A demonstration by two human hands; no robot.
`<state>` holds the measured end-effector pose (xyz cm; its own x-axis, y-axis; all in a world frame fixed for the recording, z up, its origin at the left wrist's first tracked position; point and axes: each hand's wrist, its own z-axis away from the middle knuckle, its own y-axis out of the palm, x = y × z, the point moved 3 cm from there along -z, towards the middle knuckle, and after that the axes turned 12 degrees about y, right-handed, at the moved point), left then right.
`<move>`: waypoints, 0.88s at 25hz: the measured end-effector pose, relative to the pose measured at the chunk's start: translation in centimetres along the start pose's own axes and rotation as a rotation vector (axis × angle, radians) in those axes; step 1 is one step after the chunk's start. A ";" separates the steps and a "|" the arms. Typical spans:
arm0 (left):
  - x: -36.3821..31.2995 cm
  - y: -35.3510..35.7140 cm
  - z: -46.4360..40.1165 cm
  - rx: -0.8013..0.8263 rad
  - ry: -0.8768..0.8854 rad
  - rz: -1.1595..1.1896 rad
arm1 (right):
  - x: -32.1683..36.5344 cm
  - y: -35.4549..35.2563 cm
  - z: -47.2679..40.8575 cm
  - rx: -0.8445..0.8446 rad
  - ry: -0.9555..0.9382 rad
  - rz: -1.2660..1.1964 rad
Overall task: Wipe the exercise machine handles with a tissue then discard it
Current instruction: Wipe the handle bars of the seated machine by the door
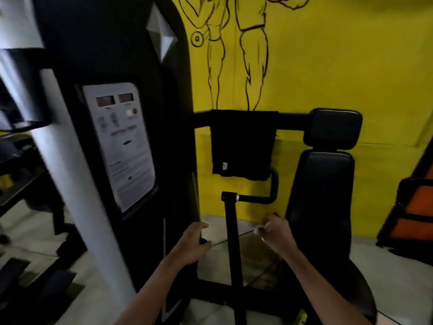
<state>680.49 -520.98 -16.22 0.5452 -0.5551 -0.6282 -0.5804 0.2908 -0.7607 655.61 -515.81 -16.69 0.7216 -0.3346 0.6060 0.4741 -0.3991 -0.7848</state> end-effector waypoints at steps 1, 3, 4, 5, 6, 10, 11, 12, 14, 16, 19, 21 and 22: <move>0.8 0.8 -2.2 0.012 0.011 -0.002 | -0.5 0.5 -1.5 -0.021 0.037 -0.004; 2.4 2.4 -6.5 0.029 0.037 -0.024 | -2.0 1.8 -5.1 -0.063 0.113 -0.056; 3.3 3.3 -8.6 0.030 0.053 -0.045 | -2.7 2.8 -6.8 -0.071 0.129 -0.091; 4.6 4.5 -10.9 0.028 0.068 -0.061 | -3.5 4.2 -9.0 -0.065 0.124 -0.123; 6.1 5.7 -13.2 0.029 0.072 -0.067 | -4.3 5.8 -11.2 -0.062 0.112 -0.147; 11.4 9.7 -21.1 0.043 0.077 -0.057 | -5.8 10.4 -19.5 -0.094 0.108 -0.096; 12.4 10.4 -22.5 0.034 0.086 -0.058 | -5.8 11.1 -21.0 -0.101 0.118 -0.093; 13.1 10.9 -23.8 0.028 0.102 -0.061 | -5.8 11.7 -22.3 -0.095 0.122 -0.093; 14.6 11.9 -27.0 0.012 0.153 -0.082 | -5.6 13.3 -24.8 -0.084 0.090 -0.126; 15.9 12.7 -29.9 0.002 0.200 -0.118 | -5.2 14.9 -26.5 -0.091 0.065 -0.150; 17.3 14.0 -33.1 0.080 0.288 -0.242 | -4.7 17.5 -28.2 -0.094 0.037 -0.124; 17.9 14.9 -34.3 0.127 0.371 -0.348 | -4.3 19.3 -29.0 -0.054 -0.027 -0.081; 18.5 15.4 -34.8 0.137 0.410 -0.409 | -4.2 20.2 -29.3 -0.044 -0.068 -0.057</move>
<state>660.52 -553.89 -33.86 0.4139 -0.8912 -0.1856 -0.2741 0.0724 -0.9590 647.38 -547.47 -31.24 0.7277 -0.2521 0.6378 0.4933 -0.4537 -0.7422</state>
